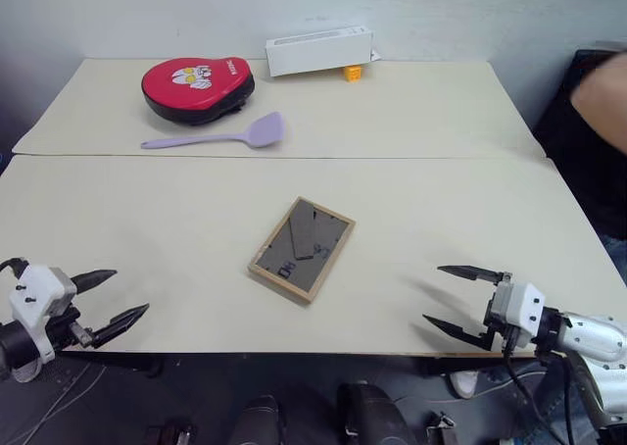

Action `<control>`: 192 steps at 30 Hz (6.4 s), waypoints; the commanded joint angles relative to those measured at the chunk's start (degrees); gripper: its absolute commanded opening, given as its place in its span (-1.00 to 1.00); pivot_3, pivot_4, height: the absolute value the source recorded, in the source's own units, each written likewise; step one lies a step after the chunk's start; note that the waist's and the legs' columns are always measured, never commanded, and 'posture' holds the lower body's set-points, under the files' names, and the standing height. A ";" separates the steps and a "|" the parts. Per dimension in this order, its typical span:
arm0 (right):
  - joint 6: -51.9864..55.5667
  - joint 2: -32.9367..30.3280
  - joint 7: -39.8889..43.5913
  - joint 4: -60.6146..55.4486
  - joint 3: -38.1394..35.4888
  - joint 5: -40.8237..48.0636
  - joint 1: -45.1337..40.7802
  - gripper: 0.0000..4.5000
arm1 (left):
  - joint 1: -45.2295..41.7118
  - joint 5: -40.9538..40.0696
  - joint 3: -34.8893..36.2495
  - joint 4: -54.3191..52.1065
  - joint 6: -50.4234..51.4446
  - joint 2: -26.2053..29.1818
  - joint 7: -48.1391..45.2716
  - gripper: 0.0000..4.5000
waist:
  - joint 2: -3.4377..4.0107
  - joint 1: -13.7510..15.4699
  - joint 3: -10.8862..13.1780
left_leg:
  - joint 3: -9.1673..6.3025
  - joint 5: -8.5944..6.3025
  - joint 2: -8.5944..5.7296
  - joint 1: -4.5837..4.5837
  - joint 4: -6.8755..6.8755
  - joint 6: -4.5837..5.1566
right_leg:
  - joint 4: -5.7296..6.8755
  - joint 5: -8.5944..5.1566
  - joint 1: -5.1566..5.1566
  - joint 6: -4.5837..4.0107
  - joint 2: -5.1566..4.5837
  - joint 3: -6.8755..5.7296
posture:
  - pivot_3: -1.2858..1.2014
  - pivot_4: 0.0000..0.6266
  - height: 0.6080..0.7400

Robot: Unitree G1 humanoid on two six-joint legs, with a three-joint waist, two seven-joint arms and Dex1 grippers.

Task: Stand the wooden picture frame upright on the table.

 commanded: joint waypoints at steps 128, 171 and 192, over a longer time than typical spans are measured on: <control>64.29 15.42 -5.49 -14.67 17.82 21.68 -40.86 0.99 | -34.62 -21.84 -35.04 -1.42 32.49 -10.64 3.53 -0.44 | 0.11 0.05 0.06 | -0.35 0.19 -0.01 -0.71 0.60 -0.35 | -0.02 0.03 -0.37 0.07 0.00 -0.35 | 0.03 -0.52 1.00; -43.56 14.06 -19.23 18.67 12.88 -37.74 -36.59 0.99 | -54.11 -82.47 -44.15 25.31 81.62 -0.63 33.44 -0.44 | 0.06 -0.14 0.09 | -0.70 0.35 -0.10 -1.09 1.01 -0.57 | 0.46 0.05 -0.56 0.11 0.02 -0.56 | 0.03 -0.52 1.00; -43.65 11.22 -39.45 23.22 16.93 -45.40 -40.23 -0.44 | -49.03 -87.74 -35.11 16.73 72.48 2.75 40.41 0.41 | 0.04 -0.90 0.09 | -0.67 0.45 -0.09 -1.05 0.97 -0.69 | 0.48 0.01 -0.59 0.04 0.08 -0.53 | 0.03 -0.52 1.00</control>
